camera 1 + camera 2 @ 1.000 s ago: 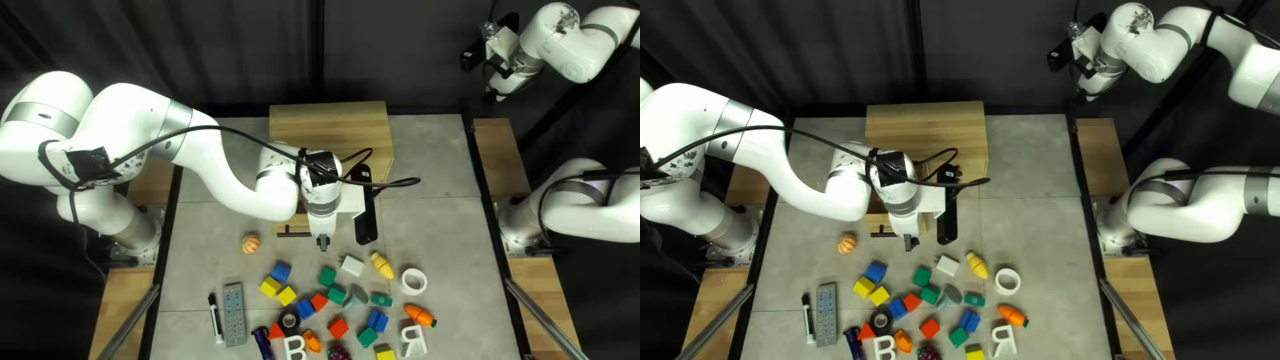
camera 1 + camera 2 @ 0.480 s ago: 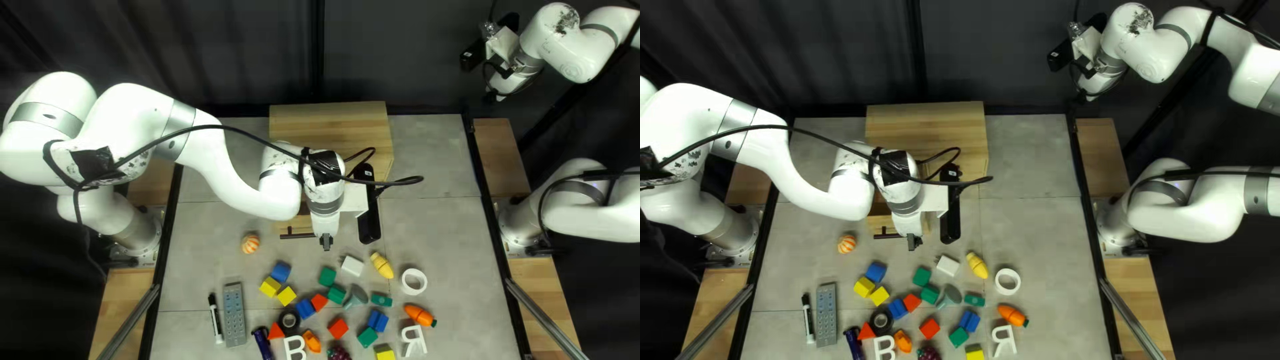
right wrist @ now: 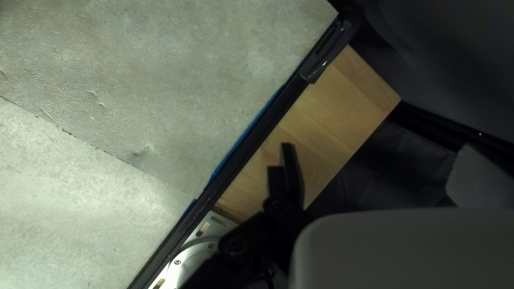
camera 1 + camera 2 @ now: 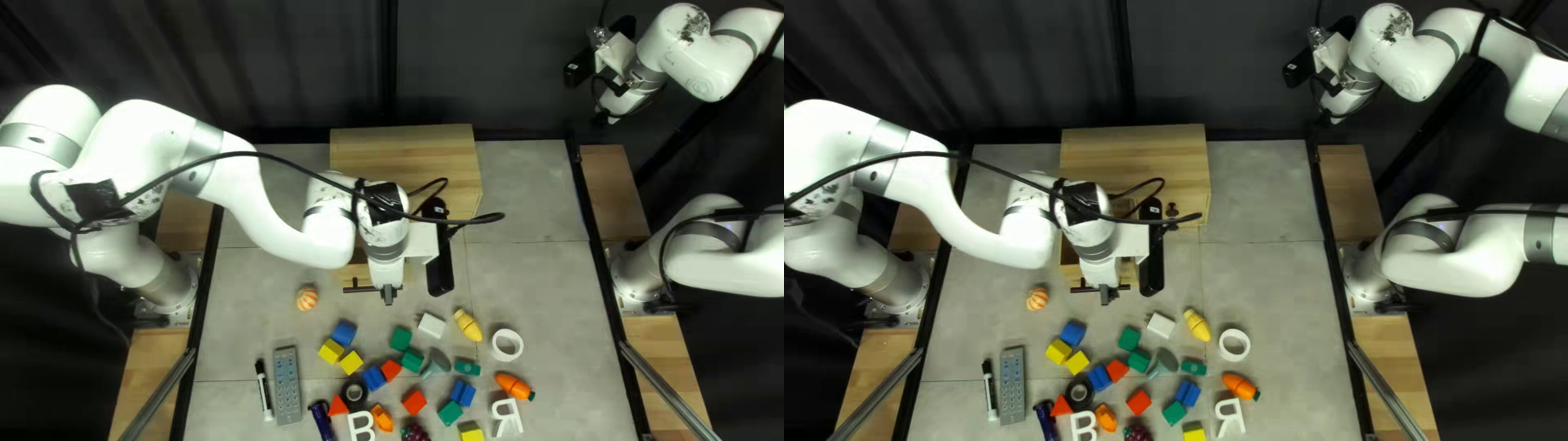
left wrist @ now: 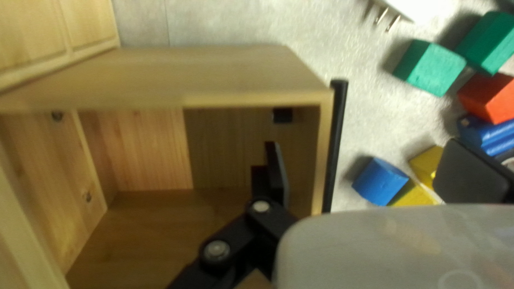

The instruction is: Open drawers and place objects into drawer and close

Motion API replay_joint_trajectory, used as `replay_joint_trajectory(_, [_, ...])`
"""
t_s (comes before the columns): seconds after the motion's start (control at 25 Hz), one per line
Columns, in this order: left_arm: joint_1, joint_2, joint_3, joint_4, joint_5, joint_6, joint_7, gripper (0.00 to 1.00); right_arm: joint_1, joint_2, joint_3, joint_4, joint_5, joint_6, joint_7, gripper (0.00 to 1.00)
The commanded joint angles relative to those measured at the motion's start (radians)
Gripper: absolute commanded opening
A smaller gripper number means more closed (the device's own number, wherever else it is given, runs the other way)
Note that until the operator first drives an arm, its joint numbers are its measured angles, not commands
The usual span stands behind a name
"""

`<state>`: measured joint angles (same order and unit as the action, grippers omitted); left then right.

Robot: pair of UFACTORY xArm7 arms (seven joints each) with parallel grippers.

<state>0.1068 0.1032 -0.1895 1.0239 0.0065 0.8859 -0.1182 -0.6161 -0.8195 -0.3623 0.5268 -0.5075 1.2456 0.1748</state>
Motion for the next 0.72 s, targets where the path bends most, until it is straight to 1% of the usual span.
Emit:
replay_joint_trajectory(0.04, [0.0, -0.007, -0.001, -0.017, -0.014, -0.009, -0.006, 1.0, 0.0, 0.0, 0.0, 0.0, 0.0, 0.0, 0.0, 1.0])
replay_joint_trajectory(0.4, [0.016, 0.024, 0.0, 0.003, -0.098, 0.006, 0.025, 1.0, 0.0, 0.0, 0.0, 0.0, 0.0, 0.0, 0.0, 1.0])
replay_joint_trajectory(0.56, [0.019, 0.028, -0.001, 0.006, -0.119, 0.013, 0.029, 1.0, 0.0, 0.0, 0.0, 0.0, 0.0, 0.0, 0.0, 1.0])
replay_joint_trajectory(0.72, [0.018, 0.019, -0.005, -0.009, -0.134, 0.01, 0.031, 1.0, 0.0, 0.0, 0.0, 0.0, 0.0, 0.0, 0.0, 1.0])
